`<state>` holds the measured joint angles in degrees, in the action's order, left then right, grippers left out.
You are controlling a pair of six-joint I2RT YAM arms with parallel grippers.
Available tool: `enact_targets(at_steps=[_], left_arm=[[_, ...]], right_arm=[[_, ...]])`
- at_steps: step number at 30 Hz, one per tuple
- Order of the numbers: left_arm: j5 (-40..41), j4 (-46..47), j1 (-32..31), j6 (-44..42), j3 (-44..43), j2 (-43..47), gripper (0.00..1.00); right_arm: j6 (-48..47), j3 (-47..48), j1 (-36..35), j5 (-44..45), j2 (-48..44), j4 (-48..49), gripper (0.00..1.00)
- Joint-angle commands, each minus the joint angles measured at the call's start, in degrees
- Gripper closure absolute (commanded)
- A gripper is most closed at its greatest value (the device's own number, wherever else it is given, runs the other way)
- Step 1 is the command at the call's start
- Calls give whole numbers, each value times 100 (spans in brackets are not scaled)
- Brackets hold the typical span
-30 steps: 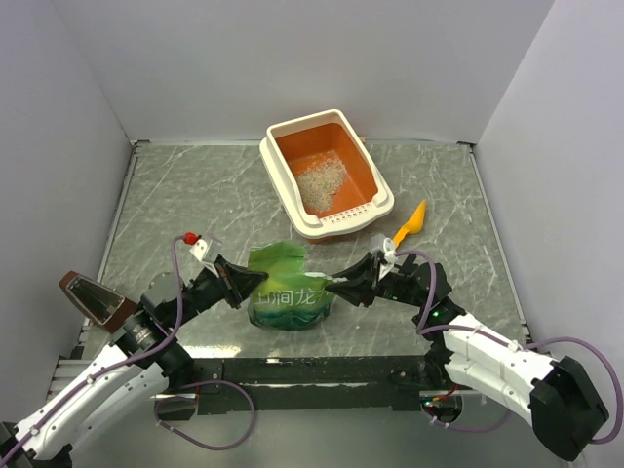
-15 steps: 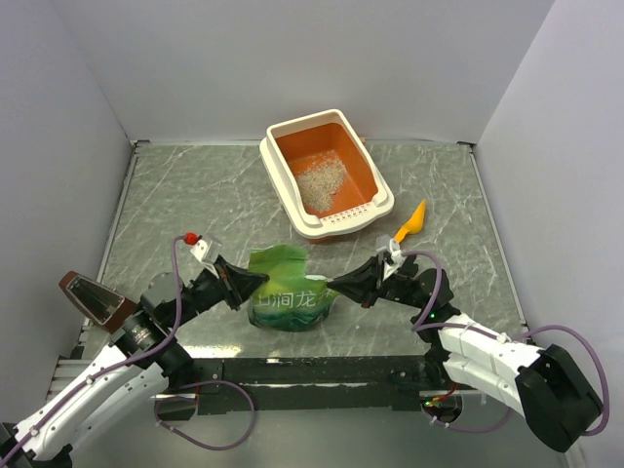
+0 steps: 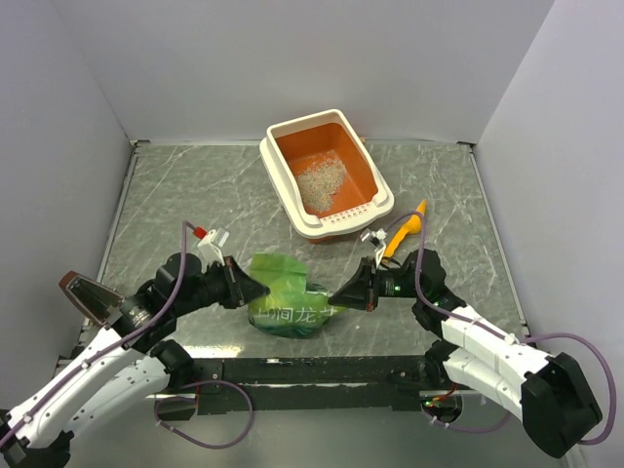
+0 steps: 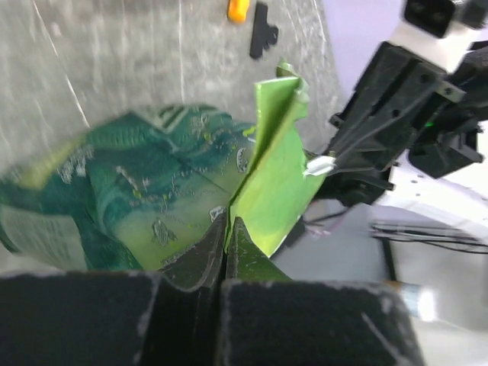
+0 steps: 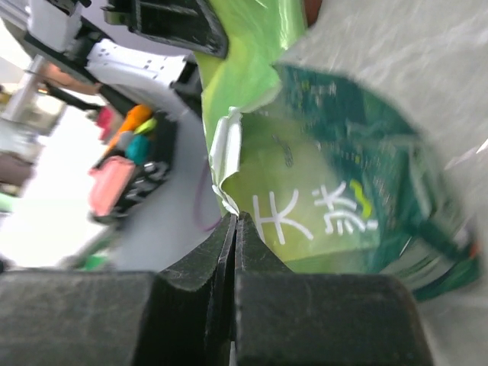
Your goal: Fill the litter box with clean litter
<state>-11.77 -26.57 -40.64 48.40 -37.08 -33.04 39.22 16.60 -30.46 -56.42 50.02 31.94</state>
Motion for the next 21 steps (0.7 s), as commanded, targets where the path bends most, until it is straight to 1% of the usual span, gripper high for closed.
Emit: enact_targets(at_steps=[1,4,7,10,14,19,21], left_arm=[[-202,-603,30,1012,183,288,99],[-378,-946,39,1372,481,569,99],[-624,-1148,30,1689,868,1017,99],[-774,-1473,39,1822,1097,1229,99],[-651,-2211,39,1717,1028,1221,99],[-651,-2309,30,1558,1062,1115,99],[-686,-2222,30,1532,1150,1063,99]], right_arm=[[638,11,-4,-580,16,-1497,100],[963,-297,-13,-563,174,-1691,100],[1341,-569,-13,-641,516,-1464,100],[1641,-719,-13,-739,912,-1208,100],[1676,-702,-22,-633,1054,-1357,100],[1106,-351,-30,-414,756,-2225,100],[686,-167,-30,-396,598,-2586,82]])
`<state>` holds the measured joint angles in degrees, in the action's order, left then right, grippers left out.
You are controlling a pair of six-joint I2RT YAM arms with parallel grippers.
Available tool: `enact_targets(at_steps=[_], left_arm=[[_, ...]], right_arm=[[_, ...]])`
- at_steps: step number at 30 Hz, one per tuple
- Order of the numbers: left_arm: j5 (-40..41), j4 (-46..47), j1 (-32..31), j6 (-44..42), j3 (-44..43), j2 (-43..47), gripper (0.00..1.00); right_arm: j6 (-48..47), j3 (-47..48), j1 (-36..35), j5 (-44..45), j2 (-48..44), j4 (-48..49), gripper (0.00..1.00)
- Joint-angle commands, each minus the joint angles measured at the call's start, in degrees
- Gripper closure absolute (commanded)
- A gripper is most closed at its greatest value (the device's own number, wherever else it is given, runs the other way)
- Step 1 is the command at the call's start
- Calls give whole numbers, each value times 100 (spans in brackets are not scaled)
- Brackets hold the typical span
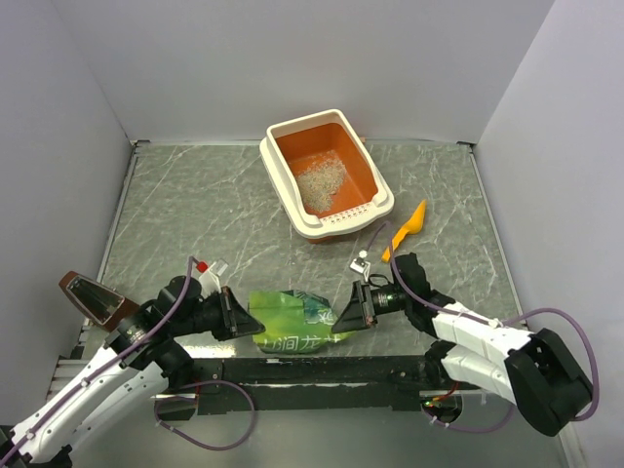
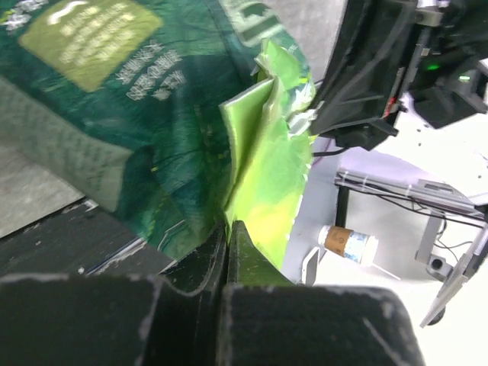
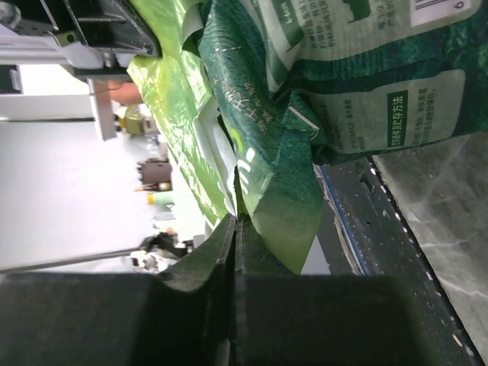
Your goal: Fill the litter box with clean litter
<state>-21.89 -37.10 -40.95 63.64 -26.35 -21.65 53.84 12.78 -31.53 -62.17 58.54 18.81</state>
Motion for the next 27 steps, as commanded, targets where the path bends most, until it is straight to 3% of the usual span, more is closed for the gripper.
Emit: enact_targets(at_steps=[1,3,6,11,19,27], left_arm=[[334,-1133,69,8,112,-94,99],[343,-1063,70,8,139,-103,99],[387,-1036,61,-18,139,-129,99],[405,-983,69,-71,95,-243,99],[563,-1106,61,-132,-99,-279,99],[546,-1001,61,-106,-37,-243,99]], right_arm=[[-1040,365,85,240,-343,-1527,76],[-1680,812,85,608,-554,-2500,68],[-2736,1629,77,1451,-844,-3767,63],[-3774,2544,-352,2611,-1134,-4429,54],[-5329,3301,-2302,3439,-1328,-4904,52],[-6280,3372,-4509,5335,-977,-4966,49]])
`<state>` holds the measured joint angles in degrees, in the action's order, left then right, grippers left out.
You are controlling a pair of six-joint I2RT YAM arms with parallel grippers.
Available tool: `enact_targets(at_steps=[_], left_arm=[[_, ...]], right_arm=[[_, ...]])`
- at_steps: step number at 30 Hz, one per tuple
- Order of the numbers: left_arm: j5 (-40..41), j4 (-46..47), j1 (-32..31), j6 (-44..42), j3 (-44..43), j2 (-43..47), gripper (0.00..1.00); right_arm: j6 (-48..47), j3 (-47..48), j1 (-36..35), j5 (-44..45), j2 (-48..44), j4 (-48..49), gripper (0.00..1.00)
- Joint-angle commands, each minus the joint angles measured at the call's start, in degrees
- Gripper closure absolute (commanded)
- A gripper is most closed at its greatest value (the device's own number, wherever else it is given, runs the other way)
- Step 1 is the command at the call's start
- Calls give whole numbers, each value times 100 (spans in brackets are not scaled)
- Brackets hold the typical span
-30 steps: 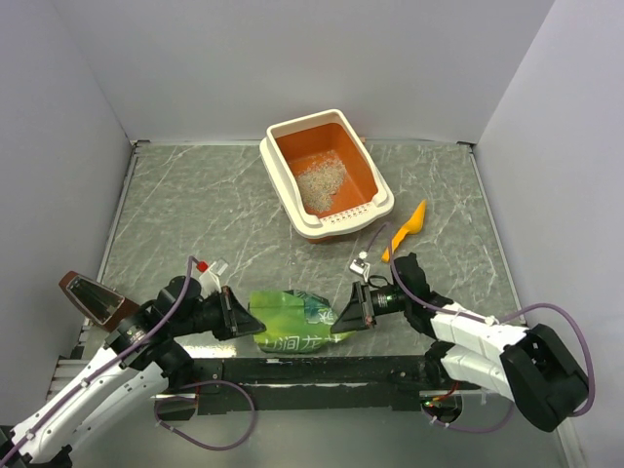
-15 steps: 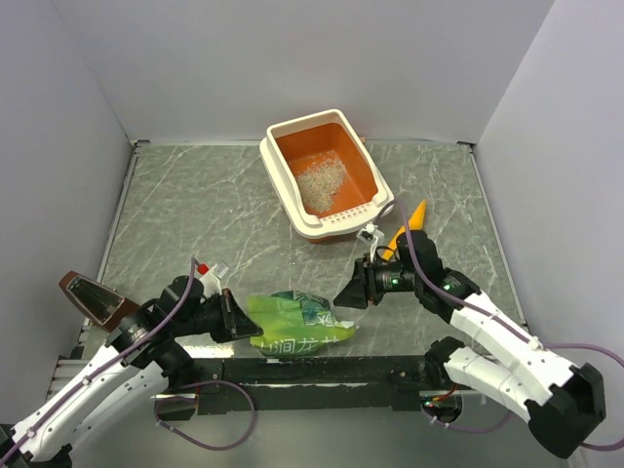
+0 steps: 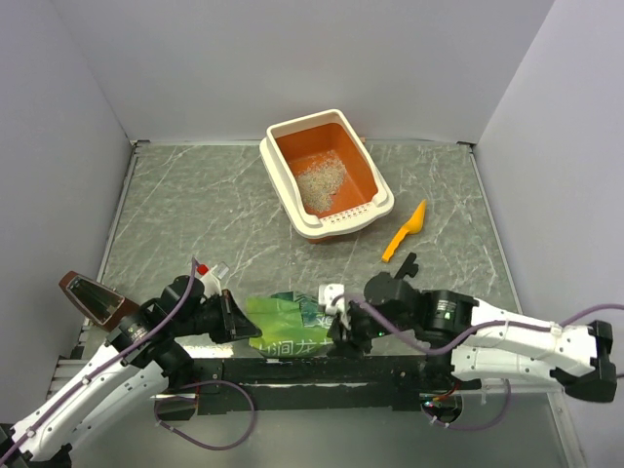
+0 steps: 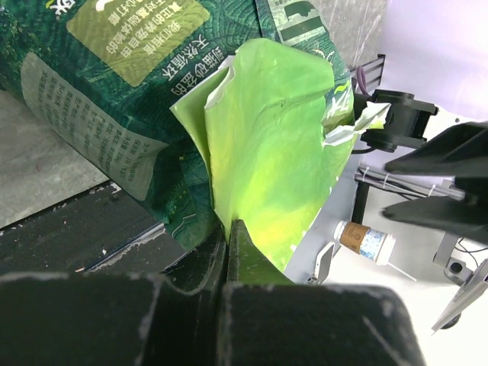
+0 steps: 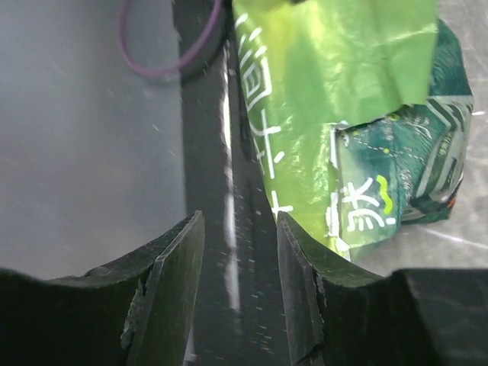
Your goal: Fill the litter box with clean litter
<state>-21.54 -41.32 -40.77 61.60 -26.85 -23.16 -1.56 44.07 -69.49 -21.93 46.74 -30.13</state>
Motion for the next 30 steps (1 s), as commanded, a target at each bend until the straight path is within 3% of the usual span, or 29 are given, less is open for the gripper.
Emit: enact_targets(at_steps=[1,6,10,30], left_arm=[[510,-570,43,89,13,-101,99],[502,-535,52,36,-13,-172,99],[458,-500,43,53,31,-145,99],[431,-509,43,45,-48,-128,99]], right_arm=[[-836,251,-967,1706,291,-28,49],[-1451,163,-1969,3553,678,393,49],[-1838,119,-2349,4345,845,771,49],[-1549,-153,-2490,3952,933,956,50]])
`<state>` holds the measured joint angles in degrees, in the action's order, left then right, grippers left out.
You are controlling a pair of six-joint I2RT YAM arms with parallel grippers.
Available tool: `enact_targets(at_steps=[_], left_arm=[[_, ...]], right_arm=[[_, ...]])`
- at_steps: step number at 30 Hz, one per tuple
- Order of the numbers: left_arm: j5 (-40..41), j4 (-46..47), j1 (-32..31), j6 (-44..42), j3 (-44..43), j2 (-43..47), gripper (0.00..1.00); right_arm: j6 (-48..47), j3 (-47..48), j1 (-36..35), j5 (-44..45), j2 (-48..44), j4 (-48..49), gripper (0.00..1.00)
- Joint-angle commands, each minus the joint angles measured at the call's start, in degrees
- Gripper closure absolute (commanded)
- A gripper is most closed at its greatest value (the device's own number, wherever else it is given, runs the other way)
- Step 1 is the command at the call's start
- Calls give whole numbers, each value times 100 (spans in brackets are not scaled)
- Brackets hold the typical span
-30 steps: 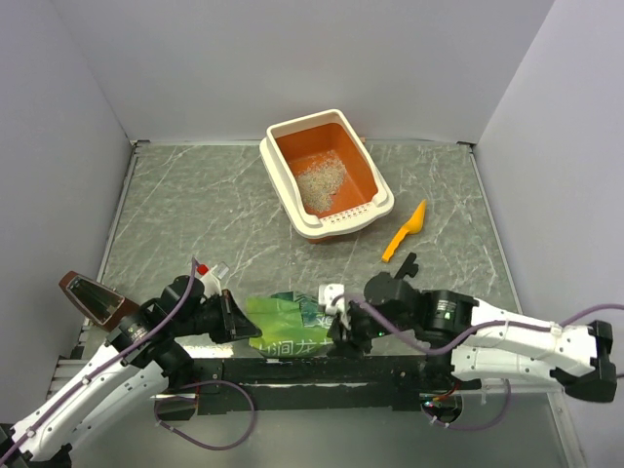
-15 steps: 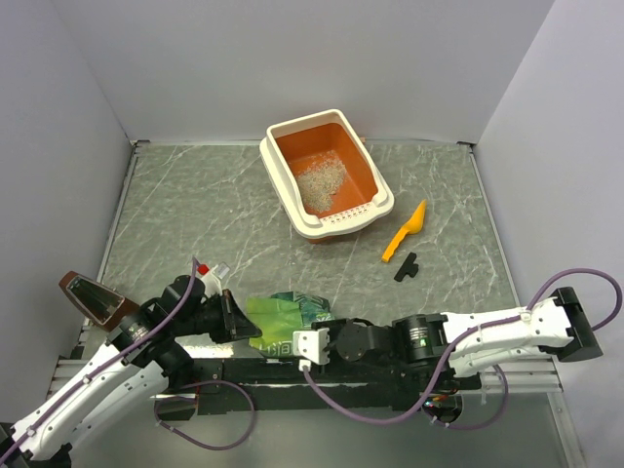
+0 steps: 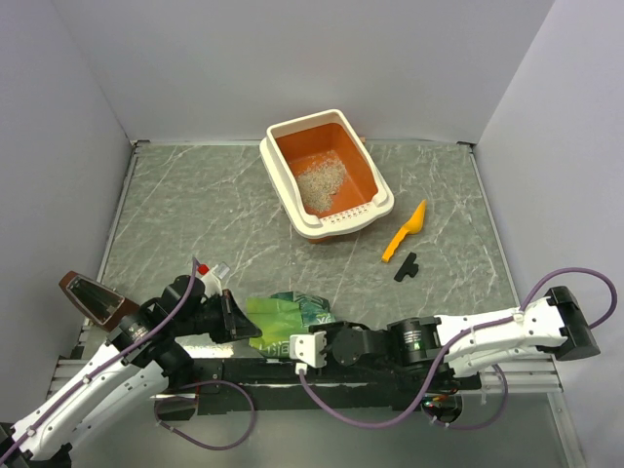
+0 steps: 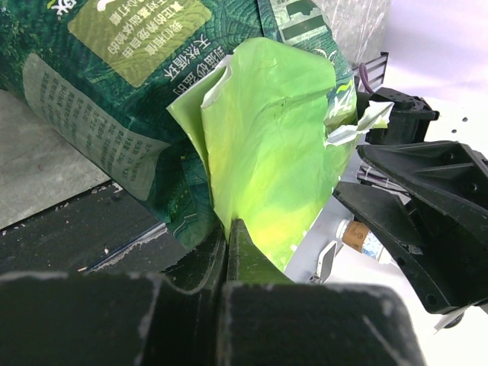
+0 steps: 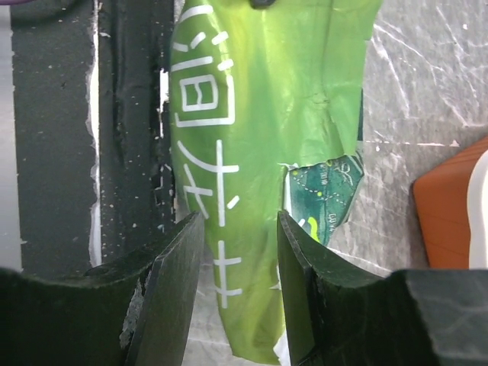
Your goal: Fill the litter box with clean litter
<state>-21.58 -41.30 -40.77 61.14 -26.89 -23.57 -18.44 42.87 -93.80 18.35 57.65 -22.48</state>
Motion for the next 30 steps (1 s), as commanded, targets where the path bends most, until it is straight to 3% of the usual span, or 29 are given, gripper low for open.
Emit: enact_targets(at_steps=[1,17,20,22,26,30], left_arm=[[427,-502,52,99,-35,-69,99],[383,-528,43,99,-105,-121,99],[383,-528,43,82,-132,-130,99],[383,-520,43,73,-141,-121,99],[392,-511,43,-32,-254,-130,99],[689,-493,43,-540,-876,-165,99]], right_arm=[[156,-68,-60,-121,-131,200,50],[24,-429,28,-51,282,666,47],[33,-420,125,-112,370,613,51],[42,-403,169,-156,405,517,58],[147,-359,213,-182,397,306,100],[279,-288,257,-358,291,77,100]])
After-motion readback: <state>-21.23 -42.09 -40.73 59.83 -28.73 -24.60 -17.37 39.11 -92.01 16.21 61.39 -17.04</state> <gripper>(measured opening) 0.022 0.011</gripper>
